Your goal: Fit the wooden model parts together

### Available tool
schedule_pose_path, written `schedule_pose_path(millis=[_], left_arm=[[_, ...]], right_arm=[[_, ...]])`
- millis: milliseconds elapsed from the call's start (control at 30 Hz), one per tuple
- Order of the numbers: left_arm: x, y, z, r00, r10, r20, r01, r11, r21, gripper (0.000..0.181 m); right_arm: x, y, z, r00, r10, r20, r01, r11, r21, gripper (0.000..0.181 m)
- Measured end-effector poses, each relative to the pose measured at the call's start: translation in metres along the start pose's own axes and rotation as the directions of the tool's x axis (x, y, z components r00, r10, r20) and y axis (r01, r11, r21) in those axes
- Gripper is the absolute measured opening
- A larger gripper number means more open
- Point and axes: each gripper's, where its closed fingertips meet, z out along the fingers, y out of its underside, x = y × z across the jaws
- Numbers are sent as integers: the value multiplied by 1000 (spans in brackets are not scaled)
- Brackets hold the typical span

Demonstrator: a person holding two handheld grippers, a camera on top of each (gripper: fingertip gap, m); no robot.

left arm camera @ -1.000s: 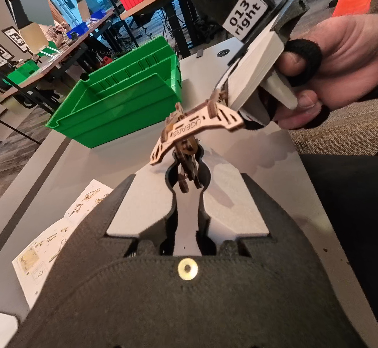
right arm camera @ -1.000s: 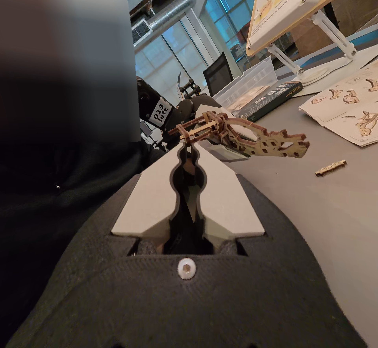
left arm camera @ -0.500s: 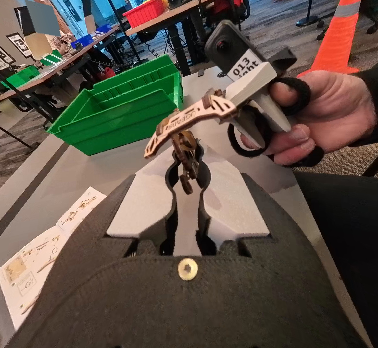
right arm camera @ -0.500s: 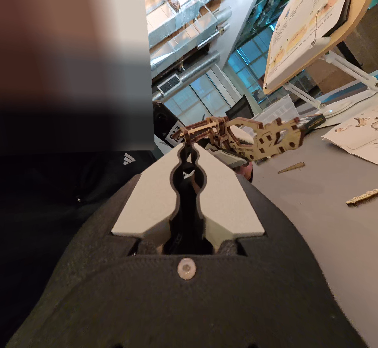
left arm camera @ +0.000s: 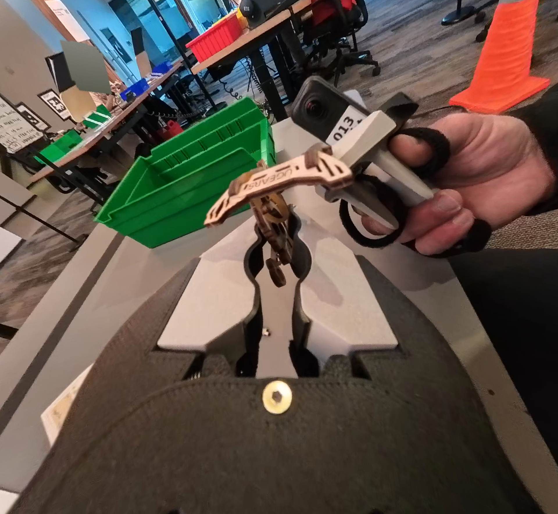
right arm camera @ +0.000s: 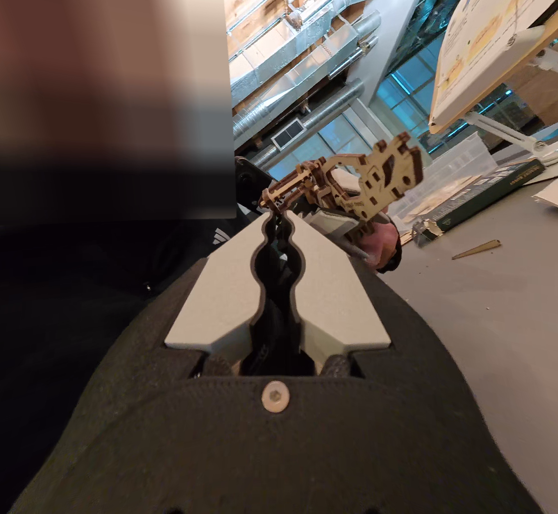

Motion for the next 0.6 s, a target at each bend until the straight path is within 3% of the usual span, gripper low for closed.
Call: schedule_pose_path(millis=[233,600], left_arm=[[-2,-3,1,997,74,20,-74,997,11,9],[-1,-14,1,999,-27,-25,29,995,95,10]], right_arm=[[-7,-4,2,993,66,101,-70,997,29,0],[-15,-13,10,978,68,198,-93,988,120,0]])
